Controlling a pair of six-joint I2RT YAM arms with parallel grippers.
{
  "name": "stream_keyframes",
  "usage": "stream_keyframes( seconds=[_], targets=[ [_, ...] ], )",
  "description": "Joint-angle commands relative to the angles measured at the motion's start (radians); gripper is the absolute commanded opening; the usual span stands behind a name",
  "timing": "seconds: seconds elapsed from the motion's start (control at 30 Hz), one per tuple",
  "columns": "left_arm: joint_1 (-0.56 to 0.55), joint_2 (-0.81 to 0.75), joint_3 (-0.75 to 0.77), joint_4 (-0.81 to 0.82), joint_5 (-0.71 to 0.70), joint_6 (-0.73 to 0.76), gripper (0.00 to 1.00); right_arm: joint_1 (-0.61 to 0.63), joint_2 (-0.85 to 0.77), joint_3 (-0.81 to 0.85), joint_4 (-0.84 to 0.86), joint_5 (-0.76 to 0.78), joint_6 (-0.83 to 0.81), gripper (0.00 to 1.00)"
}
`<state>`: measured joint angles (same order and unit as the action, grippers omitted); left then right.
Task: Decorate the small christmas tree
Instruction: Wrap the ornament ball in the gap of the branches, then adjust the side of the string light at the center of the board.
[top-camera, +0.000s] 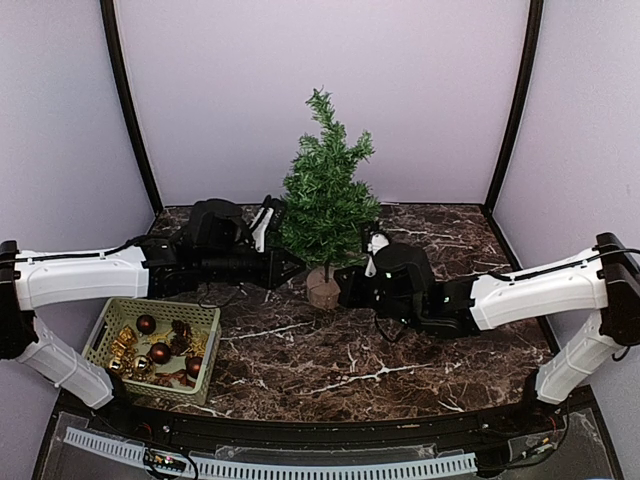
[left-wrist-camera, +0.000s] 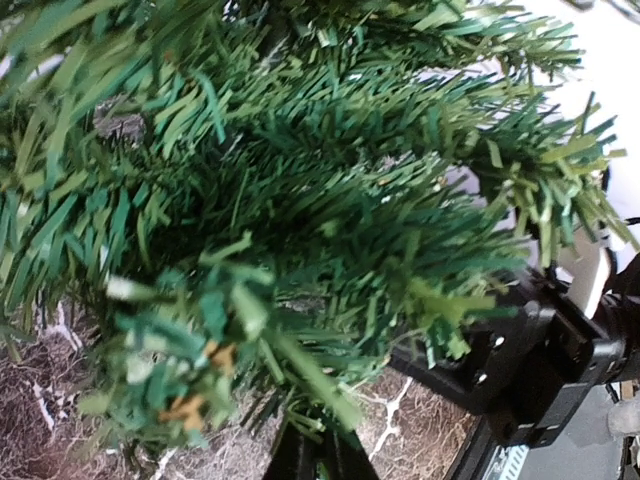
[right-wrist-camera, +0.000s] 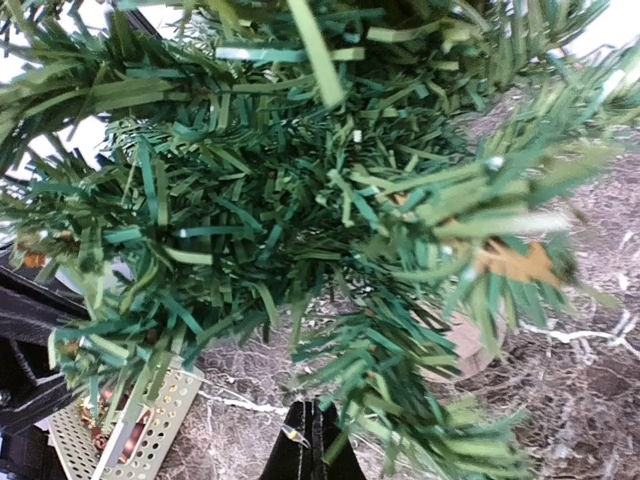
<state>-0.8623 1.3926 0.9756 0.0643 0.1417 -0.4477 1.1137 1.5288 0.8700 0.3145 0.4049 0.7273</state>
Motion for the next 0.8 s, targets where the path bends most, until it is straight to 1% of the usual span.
stream_keyframes(
  seconds=[0.0,0.17,0.3,0.43,0.6,0.77],
  targets=[
    [-0.006,-0.043,0.018,-0.039,-0.038,0.016,0.04,0.022,-0.069,0.015,-0.046,0.078,-0.011,0.00],
    [-0.004,-0.058,0.020,-0.058,-0.074,0.023,0.00,0.024,-0.104,0.004,-0.078,0.141,-0.001,0.00],
    [-0.004,-0.073,0.019,-0.095,-0.106,0.027,0.00,0.024,-0.084,0.009,-0.115,0.172,0.006,0.00],
    [0.002,-0.080,0.020,-0.111,-0.130,0.030,0.00,0.024,-0.053,-0.013,-0.099,0.136,0.030,0.00],
    [0.035,-0.085,0.013,-0.105,-0.129,0.030,0.00,0.036,-0.002,-0.046,-0.024,0.066,0.043,0.00],
    [0.095,-0.091,-0.007,-0.070,-0.055,0.030,0.00,0.046,0.073,-0.029,0.018,0.045,0.035,0.00]
  ],
)
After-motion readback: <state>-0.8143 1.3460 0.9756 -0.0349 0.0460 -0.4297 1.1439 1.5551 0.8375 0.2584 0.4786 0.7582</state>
